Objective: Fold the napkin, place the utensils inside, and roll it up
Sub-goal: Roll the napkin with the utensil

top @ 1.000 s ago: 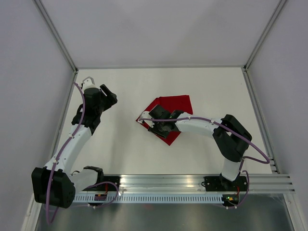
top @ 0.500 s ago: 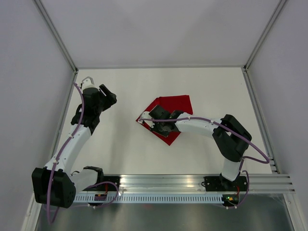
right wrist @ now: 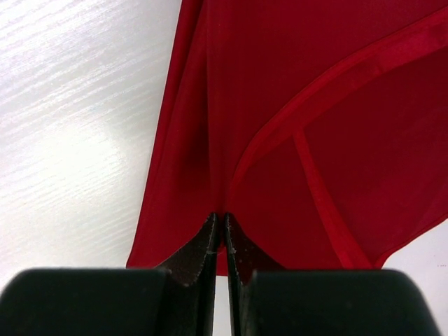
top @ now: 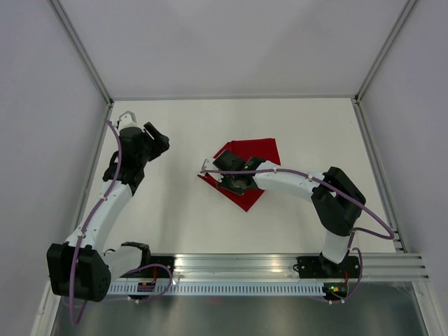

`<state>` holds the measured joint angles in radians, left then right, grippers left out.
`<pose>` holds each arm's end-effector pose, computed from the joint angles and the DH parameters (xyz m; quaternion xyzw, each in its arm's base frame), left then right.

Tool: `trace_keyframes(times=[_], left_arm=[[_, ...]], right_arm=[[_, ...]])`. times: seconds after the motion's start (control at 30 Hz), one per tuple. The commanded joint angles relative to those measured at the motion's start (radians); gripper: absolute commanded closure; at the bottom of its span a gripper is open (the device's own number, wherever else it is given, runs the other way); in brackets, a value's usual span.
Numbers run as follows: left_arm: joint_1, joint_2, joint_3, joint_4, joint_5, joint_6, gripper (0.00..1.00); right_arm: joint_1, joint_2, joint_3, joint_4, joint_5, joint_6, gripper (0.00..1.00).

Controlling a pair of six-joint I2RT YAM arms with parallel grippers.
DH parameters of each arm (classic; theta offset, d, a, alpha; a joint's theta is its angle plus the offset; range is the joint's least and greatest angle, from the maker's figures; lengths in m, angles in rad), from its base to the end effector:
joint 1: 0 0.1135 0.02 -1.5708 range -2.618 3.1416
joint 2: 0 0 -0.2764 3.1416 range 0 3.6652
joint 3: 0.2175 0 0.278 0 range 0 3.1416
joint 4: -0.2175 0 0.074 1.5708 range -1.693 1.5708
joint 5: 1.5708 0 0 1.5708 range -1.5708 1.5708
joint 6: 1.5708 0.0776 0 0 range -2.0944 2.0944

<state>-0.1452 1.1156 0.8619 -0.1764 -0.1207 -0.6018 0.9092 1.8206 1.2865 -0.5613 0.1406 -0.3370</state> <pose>0.3116 -0.0361 0.2887 -0.2219 0.8110 -0.1494 0.5203 0.2676 0.3259 0.1607 -0.5523 0.7969 0.0008 0.2446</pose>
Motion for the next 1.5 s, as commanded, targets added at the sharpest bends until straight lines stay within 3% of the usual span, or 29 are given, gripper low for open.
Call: trace_keyframes(times=[0.0,1.0,1.07,1.27,1.47], left_arm=[[0.009,0.007,0.025,0.031,0.033,0.007,0.33],[0.038,0.023,0.014,0.043,0.072,0.022,0.33],[0.039,0.023,0.015,0.043,0.072,0.025,0.33],[0.045,0.023,0.017,0.049,0.082,0.039,0.31],[0.061,0.024,0.028,0.054,0.098,0.039,0.30]], right_arm=[[0.014,-0.026,0.027,-0.064,0.076,-0.004,0.88],[0.083,0.011,-0.092,-0.071,0.073,0.027,0.88],[0.083,0.011,-0.093,-0.071,0.073,0.030,0.85],[0.083,-0.010,-0.081,-0.088,0.059,0.038,0.64],[0.083,-0.078,-0.046,-0.106,0.054,0.053,0.60]])
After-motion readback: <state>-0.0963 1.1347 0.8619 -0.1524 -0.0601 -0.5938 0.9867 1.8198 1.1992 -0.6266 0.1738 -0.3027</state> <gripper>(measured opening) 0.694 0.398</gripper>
